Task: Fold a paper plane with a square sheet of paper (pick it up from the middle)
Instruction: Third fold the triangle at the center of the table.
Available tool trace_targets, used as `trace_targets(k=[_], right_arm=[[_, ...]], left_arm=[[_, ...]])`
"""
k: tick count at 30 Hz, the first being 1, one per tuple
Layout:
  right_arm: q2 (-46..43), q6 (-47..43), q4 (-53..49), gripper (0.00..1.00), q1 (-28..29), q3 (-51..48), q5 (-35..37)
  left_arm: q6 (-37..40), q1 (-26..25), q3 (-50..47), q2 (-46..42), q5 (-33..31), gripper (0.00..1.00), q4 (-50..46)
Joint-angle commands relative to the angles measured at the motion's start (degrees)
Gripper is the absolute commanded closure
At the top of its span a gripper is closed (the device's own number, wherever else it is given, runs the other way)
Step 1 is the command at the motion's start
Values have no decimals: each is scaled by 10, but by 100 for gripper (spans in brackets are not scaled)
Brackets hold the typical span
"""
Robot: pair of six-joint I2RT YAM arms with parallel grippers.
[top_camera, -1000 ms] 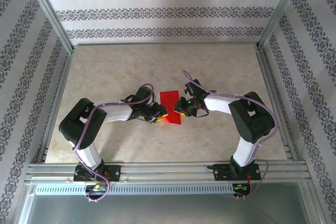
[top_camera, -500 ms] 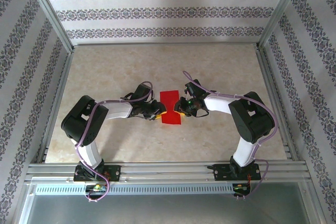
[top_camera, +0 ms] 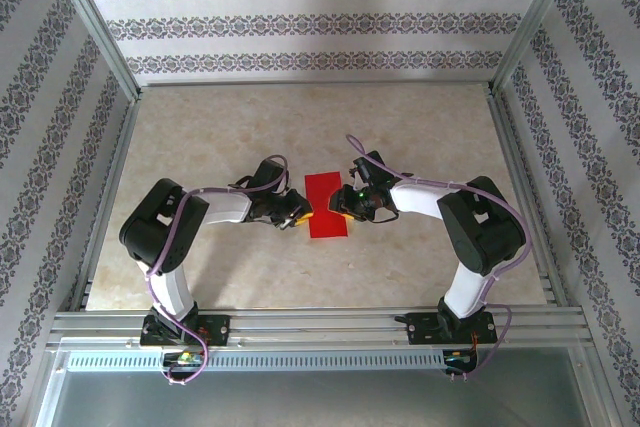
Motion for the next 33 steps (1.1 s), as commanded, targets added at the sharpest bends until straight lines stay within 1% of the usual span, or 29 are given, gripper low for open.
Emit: trace_targets(k=[1,11,18,19,21,23,29,33], right_arm=[[-2,-11,-2,58,-5,-15,14],[-9,-12,6,58,-5,-16,12],[-12,-16,8,58,-6,-14,14],[-12,-16,8,58,-6,-15,14],[-11,-17,9,58,-6,-15,14],[-11,-17,8,58,-6,-15,14],[-10,-17,8,58,-5,-15,14],[-10,-17,9,59,-5,-16,13]], left_arm=[[-10,6,11,12,14,84,17],[-12,6,10,8,23,90,29],[-12,6,-3,-11,23,89,36],[-12,6,-5,-14,23,87,39],[-11,6,-8,-16,28,76,47],[-12,6,-10,-15,31,72,59],[-27,6,-21,-6,46,71,106],[-25,6,-19,-6,43,75,95]])
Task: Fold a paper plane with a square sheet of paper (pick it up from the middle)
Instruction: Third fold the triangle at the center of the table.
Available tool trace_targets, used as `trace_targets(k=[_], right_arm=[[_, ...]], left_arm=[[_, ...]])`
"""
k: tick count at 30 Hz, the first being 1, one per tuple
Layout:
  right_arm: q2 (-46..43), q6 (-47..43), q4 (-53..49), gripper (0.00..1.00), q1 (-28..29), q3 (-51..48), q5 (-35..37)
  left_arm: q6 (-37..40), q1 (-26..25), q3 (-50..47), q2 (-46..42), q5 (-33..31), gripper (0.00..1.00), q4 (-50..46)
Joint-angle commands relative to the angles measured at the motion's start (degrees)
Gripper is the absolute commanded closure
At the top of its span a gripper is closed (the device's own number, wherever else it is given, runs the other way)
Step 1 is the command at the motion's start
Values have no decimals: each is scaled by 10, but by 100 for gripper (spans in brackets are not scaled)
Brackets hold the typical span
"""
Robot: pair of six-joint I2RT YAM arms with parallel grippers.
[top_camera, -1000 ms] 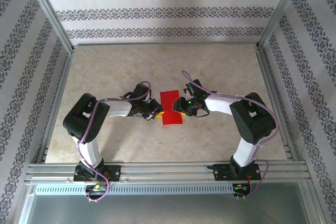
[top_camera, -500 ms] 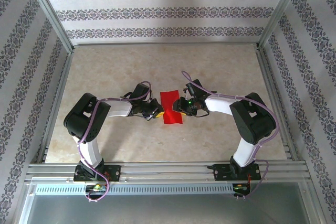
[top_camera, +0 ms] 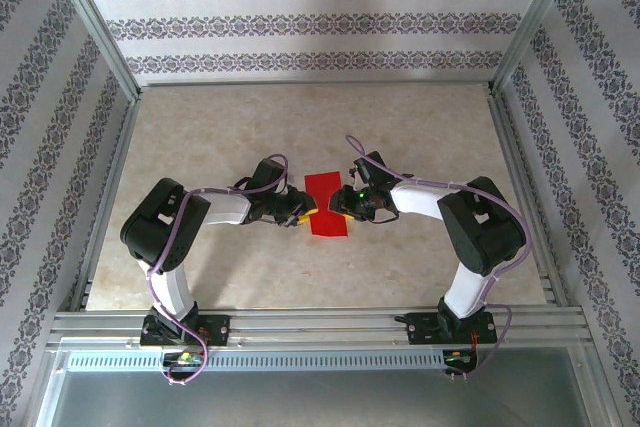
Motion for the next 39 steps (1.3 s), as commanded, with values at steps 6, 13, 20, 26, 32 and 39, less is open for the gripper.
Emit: trace_targets(k=[6,13,20,26,32,39], right_arm=[[-19,-25,-2,58,-7,-8,18],[-102,-136,3,40,-8,-10,64],[-185,-307,59,31,4,-63,83],[-216,-471,158,34,62,-138,86],[-193,-554,195,33,120,-158,132],[-151,-604,221,28,167,-165,181]], left_arm=[[0,4,6,-14,-6,85,-22],[-9,4,35,-28,-17,90,-95],[-11,5,70,-32,-25,95,-134],[-29,7,80,-25,-16,96,-133],[-34,10,84,-21,-13,96,-138],[-34,10,88,-19,-13,96,-143]])
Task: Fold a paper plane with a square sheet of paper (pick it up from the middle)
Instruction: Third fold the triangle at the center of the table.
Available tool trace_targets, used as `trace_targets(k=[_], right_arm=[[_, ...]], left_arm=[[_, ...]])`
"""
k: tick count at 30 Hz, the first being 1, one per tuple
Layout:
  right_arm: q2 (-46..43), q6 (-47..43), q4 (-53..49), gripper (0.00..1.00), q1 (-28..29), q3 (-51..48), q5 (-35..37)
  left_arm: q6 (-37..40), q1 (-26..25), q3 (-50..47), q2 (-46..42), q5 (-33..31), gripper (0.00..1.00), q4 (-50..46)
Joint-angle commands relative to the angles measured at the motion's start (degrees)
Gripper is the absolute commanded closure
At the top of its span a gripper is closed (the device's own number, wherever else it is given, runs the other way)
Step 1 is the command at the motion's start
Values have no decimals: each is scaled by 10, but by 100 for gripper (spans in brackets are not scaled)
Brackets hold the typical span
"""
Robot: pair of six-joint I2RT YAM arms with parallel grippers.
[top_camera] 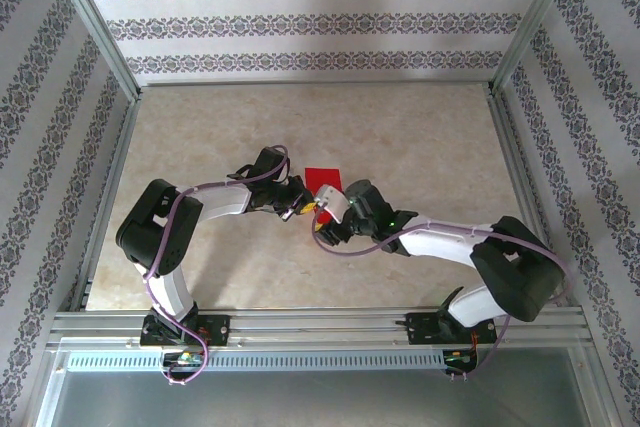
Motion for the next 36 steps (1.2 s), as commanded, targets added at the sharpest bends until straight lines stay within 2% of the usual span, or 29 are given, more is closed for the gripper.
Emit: trace_targets(k=[1,6,10,16,22,24,26,31,36], right_arm=[[20,-49,31,28,17,-10,38],[33,-55,49,30,24,-17,71],[31,-61,52,44,23,-22,96],[25,-64,55,62,23,-27,88],[15,-56,54,75,23,-31,64],[13,-49,53,78,22,-31,50],[12,-36,52,82,22,-30,34],[20,31,44,89,18,-16,-52],[42,115,48,90,15,2,-121]], left_arm=[[-12,8,17,-1,2,96,-21],[-10,8,17,0,1,96,-24],[-10,8,15,0,0,96,-25],[-9,8,11,0,-2,96,-25],[-5,10,8,-3,-6,94,-32],[1,13,9,-6,-10,91,-39],[11,18,10,-13,-16,83,-55],[75,49,18,-58,-65,67,-135],[159,56,63,-88,-109,61,-185]])
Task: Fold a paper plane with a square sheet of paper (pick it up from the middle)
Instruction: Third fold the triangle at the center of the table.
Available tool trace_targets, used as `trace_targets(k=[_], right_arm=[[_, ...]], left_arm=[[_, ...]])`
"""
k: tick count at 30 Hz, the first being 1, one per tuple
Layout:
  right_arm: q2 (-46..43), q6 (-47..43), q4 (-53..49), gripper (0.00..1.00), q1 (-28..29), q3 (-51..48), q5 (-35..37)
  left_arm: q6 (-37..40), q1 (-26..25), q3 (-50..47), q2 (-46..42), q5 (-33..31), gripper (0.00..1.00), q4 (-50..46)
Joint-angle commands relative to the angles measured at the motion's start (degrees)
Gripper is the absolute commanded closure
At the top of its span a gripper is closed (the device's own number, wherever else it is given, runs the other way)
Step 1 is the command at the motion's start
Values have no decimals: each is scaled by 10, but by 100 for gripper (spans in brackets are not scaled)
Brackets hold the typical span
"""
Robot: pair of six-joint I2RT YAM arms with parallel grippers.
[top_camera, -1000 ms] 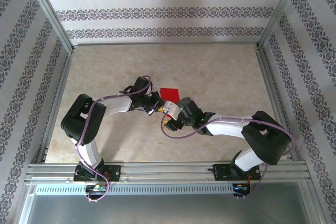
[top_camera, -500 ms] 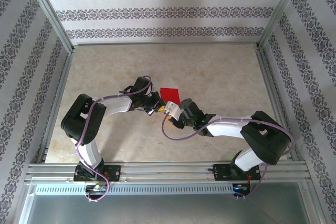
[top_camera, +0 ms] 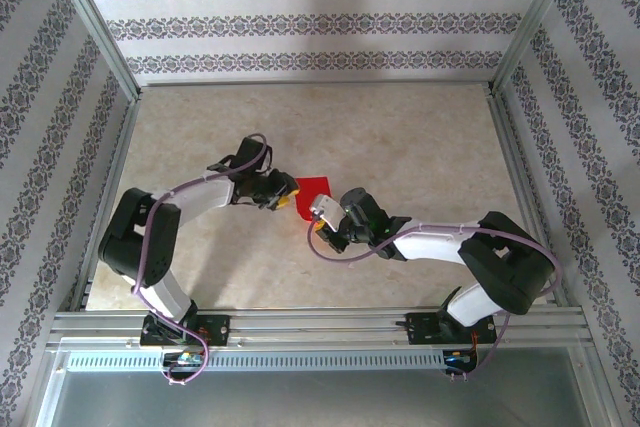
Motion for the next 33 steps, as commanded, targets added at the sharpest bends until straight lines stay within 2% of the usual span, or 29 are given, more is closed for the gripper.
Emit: trace_targets(k=[1,6,13,18,33], right_arm=[[17,81,10,90,-5,23,-80],[42,140,20,90,-9,34,-114],[67,180,29,90,-21,44,-141],[82,204,32,90,-33,49,-153],[90,244,-9,89,-54,68,-135]], left_arm=[[75,-2,40,-17,-27,61,-43],[80,-16,68,41,-2,65,-18],[129,-34,146,133,-3,76,-89],[153,-43,177,168,-27,81,-134],[193,-55,220,228,-65,85,-219]])
